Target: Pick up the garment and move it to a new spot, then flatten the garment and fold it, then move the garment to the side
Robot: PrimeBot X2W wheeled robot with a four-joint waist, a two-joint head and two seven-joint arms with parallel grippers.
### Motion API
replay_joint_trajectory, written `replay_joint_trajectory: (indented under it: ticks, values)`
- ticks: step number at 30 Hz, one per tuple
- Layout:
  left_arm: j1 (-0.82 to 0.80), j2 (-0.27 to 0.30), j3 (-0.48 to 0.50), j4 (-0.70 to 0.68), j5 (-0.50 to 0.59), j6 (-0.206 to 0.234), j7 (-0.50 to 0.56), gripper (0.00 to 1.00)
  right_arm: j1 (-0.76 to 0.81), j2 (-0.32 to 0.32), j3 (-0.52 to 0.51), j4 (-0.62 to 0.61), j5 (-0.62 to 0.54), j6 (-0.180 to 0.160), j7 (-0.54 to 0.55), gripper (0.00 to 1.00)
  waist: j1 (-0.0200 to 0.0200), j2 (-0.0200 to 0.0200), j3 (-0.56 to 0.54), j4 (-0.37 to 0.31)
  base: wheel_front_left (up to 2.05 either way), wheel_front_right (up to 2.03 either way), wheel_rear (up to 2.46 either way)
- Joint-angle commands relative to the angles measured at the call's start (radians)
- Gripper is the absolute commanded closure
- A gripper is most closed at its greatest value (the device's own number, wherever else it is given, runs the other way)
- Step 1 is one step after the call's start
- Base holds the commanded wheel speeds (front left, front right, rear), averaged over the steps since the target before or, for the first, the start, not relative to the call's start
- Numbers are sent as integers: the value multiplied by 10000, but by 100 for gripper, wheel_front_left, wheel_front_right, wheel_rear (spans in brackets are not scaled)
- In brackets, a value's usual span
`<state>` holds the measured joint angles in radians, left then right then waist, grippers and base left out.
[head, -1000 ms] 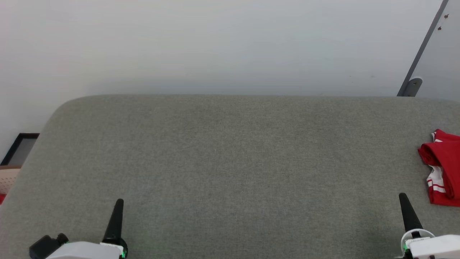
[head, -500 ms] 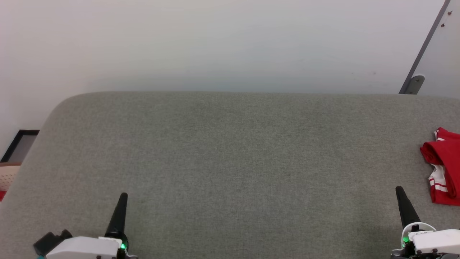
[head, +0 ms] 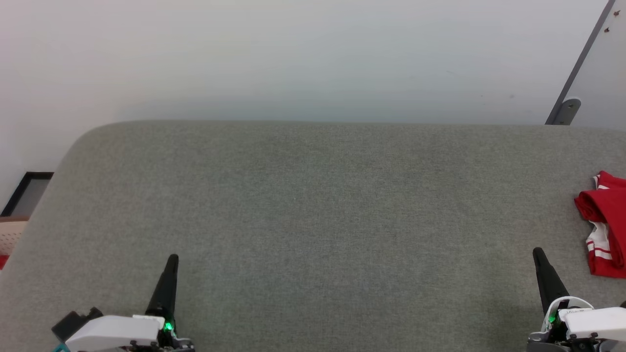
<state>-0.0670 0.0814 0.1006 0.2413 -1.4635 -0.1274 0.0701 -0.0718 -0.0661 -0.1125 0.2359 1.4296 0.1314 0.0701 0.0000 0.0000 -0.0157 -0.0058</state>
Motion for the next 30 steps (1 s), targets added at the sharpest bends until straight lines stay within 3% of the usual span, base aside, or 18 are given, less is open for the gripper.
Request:
replay_joint_trajectory:
  ticks: [1, 30]
  values:
    - [-191, -26, 45, -15, -237, -48, 55, 100, -170, 17, -11, -15, 263, -11, 65, 100, 0, 0, 15, 6, 0, 0, 0]
    - [-484, -330, 161, 50, -1499, -58, 477, 100, -393, 183, -17, 96, 1847, -14, 474, 100, 0, 0, 188, 58, 0, 0, 0]
